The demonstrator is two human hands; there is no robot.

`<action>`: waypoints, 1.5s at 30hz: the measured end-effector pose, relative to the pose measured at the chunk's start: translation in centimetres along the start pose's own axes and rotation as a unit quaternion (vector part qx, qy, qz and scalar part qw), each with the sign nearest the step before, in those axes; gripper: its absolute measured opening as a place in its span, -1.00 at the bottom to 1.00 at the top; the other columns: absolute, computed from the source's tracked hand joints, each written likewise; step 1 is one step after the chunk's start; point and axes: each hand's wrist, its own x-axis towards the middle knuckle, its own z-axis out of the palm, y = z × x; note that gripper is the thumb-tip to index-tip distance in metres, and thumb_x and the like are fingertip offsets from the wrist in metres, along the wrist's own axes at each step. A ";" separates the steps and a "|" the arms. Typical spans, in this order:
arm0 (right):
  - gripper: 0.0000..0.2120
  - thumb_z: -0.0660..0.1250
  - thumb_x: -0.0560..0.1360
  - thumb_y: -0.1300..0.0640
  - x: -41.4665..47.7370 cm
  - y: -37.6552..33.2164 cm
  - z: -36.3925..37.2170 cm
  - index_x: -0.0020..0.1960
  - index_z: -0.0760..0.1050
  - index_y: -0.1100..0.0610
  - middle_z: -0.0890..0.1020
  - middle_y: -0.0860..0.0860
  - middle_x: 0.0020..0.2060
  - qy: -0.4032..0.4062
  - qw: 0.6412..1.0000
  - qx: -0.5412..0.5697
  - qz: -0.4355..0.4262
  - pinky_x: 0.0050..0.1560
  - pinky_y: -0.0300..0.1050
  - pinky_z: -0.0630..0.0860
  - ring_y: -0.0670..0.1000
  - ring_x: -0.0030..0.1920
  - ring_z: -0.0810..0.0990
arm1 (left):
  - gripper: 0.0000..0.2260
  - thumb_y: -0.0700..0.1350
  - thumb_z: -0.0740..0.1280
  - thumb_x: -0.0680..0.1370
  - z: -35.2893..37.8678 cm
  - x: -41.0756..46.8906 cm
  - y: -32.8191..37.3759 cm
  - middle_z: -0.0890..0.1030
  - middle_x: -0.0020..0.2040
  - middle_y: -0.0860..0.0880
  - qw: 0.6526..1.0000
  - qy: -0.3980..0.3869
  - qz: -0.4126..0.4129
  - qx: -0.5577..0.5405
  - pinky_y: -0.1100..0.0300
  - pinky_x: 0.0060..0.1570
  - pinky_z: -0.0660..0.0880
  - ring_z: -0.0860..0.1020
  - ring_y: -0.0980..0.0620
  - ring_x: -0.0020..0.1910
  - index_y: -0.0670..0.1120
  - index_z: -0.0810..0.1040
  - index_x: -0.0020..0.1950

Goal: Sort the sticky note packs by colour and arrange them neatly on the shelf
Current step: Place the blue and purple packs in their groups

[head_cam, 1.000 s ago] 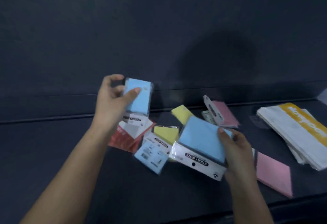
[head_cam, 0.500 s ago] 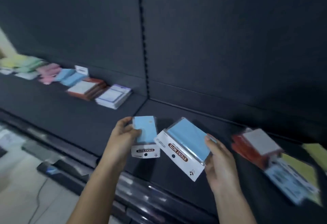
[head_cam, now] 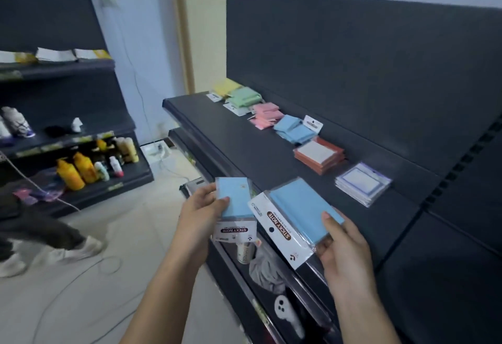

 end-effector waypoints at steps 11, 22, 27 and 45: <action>-0.76 0.32 0.48 0.31 9.7 5.2 11.8 0.15 0.48 0.23 0.67 0.17 -0.04 -0.045 0.996 -0.025 0.068 -0.20 -0.07 0.63 0.09 -0.12 0.66 | -0.80 -0.28 0.29 0.53 -6.2 11.4 1.7 0.64 -0.12 -0.08 0.994 0.104 0.004 -0.014 0.20 -0.45 0.49 0.60 -0.02 -0.30 -0.14 0.49 0.14; -0.92 0.28 0.49 0.34 23.5 4.4 19.9 -0.09 0.50 0.19 0.66 0.13 -0.12 -0.039 0.996 -0.003 0.077 -0.38 -0.18 0.57 0.07 -0.18 0.63 | -0.88 -0.28 0.29 0.54 -2.0 26.1 6.7 0.65 -0.21 -0.06 0.997 0.077 0.010 -0.002 0.28 -0.53 0.48 0.62 0.10 -0.42 -0.16 0.48 0.06; -0.80 0.17 0.47 0.38 26.5 4.1 20.6 -0.11 0.51 0.16 0.65 0.08 -0.15 0.006 0.999 0.003 0.043 -0.36 -0.21 0.53 0.04 -0.18 0.61 | -0.87 -0.30 0.27 0.53 0.2 30.0 6.9 0.64 -0.21 -0.04 0.999 0.044 -0.005 0.006 0.29 -0.52 0.48 0.61 0.13 -0.43 -0.16 0.49 0.06; -0.63 0.33 0.47 0.32 36.0 -0.8 15.9 0.22 0.33 0.12 0.56 0.02 -0.10 0.281 0.941 -0.156 -0.109 -0.31 -0.19 0.54 -0.02 -0.17 0.56 | -0.81 -0.38 0.27 0.51 16.5 40.8 5.8 0.59 -0.16 -0.07 0.940 -0.322 -0.037 0.104 0.25 -0.25 0.46 0.53 0.02 -0.22 -0.15 0.52 0.04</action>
